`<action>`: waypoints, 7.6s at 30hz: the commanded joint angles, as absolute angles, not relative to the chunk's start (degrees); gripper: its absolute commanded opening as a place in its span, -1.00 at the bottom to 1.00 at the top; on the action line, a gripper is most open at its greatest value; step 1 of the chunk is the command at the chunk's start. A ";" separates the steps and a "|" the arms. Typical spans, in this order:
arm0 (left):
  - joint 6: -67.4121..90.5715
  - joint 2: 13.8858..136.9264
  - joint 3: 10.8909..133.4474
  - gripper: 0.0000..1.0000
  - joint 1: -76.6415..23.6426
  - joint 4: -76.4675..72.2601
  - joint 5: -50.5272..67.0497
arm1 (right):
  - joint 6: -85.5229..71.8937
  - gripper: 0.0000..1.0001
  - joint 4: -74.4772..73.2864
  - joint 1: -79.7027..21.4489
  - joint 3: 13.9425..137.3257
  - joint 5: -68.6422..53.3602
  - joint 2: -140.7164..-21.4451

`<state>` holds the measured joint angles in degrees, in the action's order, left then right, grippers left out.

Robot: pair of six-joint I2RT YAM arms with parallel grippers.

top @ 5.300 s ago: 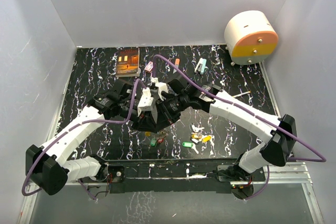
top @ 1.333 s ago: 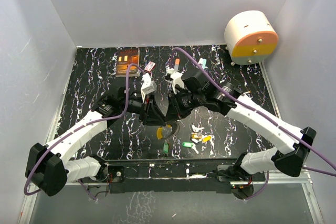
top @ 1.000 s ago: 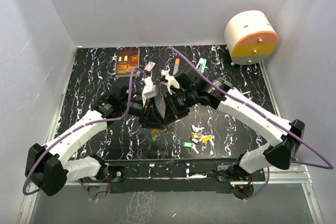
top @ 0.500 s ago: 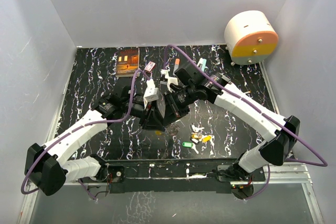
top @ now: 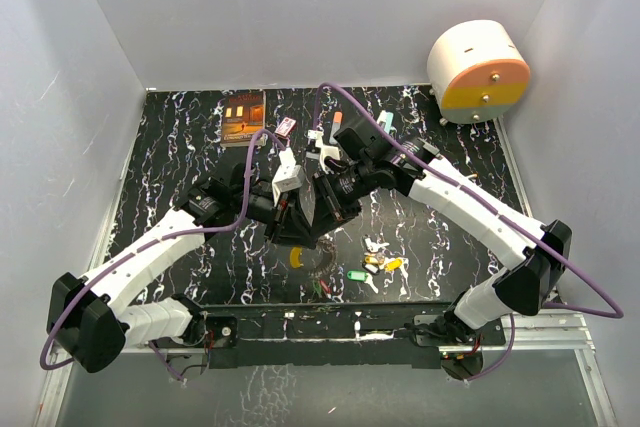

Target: Put the keys on the keyring

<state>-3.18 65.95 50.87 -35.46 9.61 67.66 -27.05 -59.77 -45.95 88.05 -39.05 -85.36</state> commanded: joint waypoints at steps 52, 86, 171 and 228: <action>-4.59 63.94 51.05 -1.00 -37.02 10.54 65.86 | -21.59 0.11 -56.59 -39.77 76.34 -9.28 -67.51; 45.18 67.66 46.19 -1.00 -32.04 -34.70 59.06 | -17.10 -0.24 -24.06 -39.71 69.55 -29.42 -60.26; 29.40 71.16 49.58 -0.20 -35.89 -27.09 69.38 | -20.95 -0.85 -59.32 -39.81 92.97 -37.70 -79.77; -2.35 66.85 55.31 -1.00 -35.94 8.88 61.77 | -21.53 0.33 -55.73 -39.41 65.56 2.99 -61.17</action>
<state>-3.22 69.49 56.12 -36.21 9.76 62.98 -19.03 -57.01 -39.72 69.82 -0.49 -63.16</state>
